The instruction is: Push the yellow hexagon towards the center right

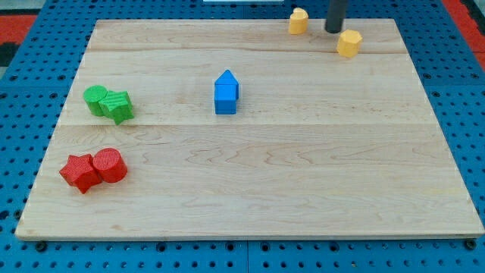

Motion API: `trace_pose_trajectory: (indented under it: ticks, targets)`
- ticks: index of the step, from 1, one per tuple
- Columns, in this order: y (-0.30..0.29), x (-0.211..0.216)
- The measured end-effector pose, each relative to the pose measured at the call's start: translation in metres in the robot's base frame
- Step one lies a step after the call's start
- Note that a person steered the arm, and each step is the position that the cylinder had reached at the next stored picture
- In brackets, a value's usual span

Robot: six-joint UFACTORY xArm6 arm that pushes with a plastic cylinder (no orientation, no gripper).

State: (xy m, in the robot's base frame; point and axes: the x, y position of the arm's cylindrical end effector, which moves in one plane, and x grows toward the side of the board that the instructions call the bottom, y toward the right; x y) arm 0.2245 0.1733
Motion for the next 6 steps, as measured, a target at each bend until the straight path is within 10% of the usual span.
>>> trace_pose_trajectory:
  ticks: [2, 4, 6]
  targets:
    - [0.047, 0.001]
    - [0.0, 0.117]
    - [-0.009, 0.056]
